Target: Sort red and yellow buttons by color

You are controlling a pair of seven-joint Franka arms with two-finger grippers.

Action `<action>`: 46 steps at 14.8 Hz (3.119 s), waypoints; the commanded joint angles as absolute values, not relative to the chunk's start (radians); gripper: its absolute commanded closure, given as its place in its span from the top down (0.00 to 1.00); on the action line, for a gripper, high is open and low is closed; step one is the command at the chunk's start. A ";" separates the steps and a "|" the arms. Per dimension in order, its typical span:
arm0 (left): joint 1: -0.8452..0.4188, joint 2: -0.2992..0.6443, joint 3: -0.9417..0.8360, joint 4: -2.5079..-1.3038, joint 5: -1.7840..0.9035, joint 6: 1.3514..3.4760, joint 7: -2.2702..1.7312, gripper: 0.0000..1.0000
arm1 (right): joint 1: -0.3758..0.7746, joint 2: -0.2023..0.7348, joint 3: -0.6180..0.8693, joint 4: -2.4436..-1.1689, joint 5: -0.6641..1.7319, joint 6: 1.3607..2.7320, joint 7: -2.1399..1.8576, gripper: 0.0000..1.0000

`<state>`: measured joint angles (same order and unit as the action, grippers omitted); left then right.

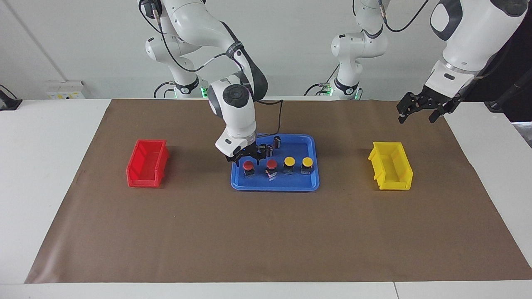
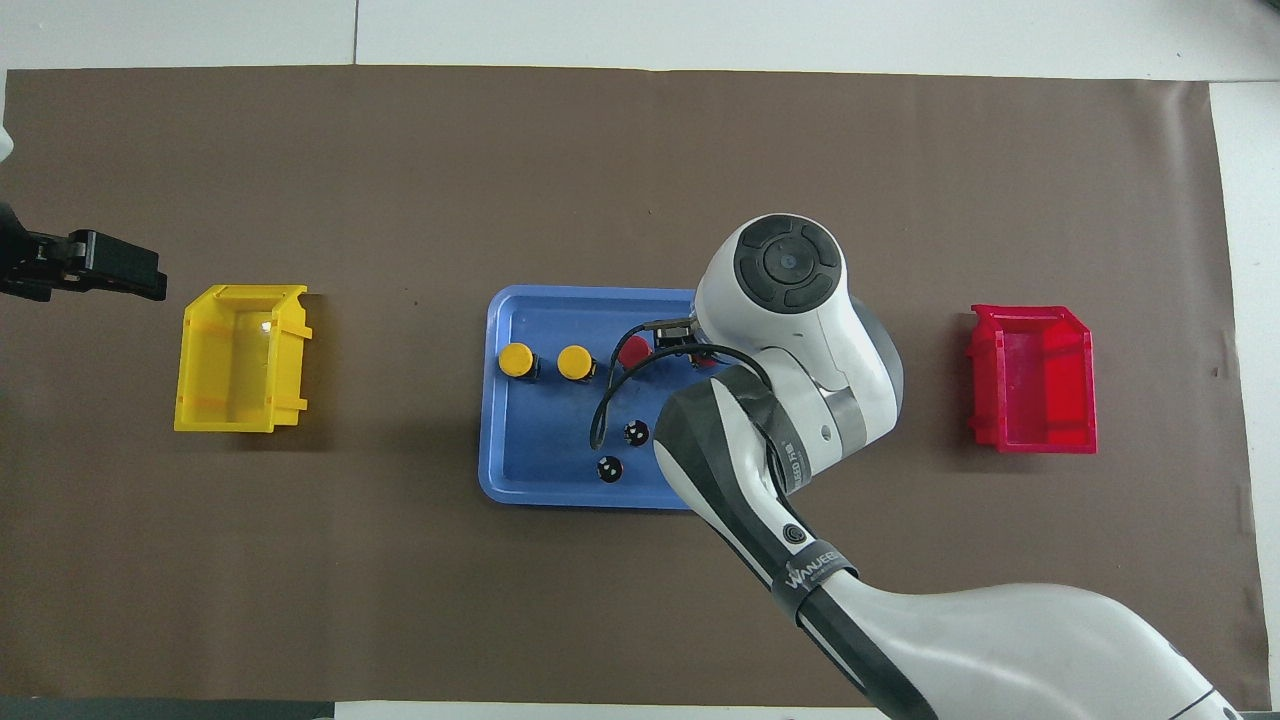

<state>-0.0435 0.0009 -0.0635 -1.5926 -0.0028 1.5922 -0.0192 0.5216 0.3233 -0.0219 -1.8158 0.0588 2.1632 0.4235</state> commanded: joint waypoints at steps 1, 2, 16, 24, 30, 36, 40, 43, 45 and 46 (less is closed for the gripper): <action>-0.029 -0.023 -0.067 -1.611 -0.023 1.578 -0.011 1.00 | 0.518 0.296 -0.021 -1.881 0.051 2.227 0.382 0.69; -0.029 -0.023 -0.067 -1.611 -0.023 1.578 -0.011 1.00 | 0.518 0.296 -0.021 -1.884 0.051 2.232 0.379 0.68; -0.029 -0.023 -0.067 -1.611 -0.023 1.578 -0.011 1.00 | 0.459 0.270 -0.026 -1.743 0.051 2.027 0.309 0.22; -0.029 -0.025 -0.067 -1.618 -0.023 1.586 -0.041 1.00 | -0.010 -0.083 -0.029 -2.067 0.048 1.885 -0.295 0.22; -0.256 -0.017 -0.081 -1.917 -0.023 1.992 -0.381 0.93 | -0.121 -0.146 -0.029 -2.250 0.014 2.077 -0.440 0.22; -0.402 0.075 -0.083 -2.058 -0.023 2.245 -0.552 0.82 | -0.112 -0.147 -0.028 -2.364 0.014 2.215 -0.419 0.22; -0.469 0.156 -0.081 -2.051 -0.023 2.333 -0.636 0.82 | -0.110 -0.156 -0.028 -2.414 0.014 2.258 -0.402 0.23; -0.491 0.156 -0.081 -2.077 -0.023 2.333 -0.643 0.82 | -0.110 -0.156 -0.028 -2.445 0.014 2.307 -0.400 0.26; -0.492 0.156 -0.081 -2.083 -0.023 2.333 -0.641 0.80 | -0.110 -0.156 -0.026 -2.454 0.014 2.322 -0.400 0.42; -0.492 0.156 -0.081 -2.083 -0.023 2.329 -0.641 0.76 | -0.110 -0.158 -0.026 -2.457 0.014 2.322 -0.399 0.50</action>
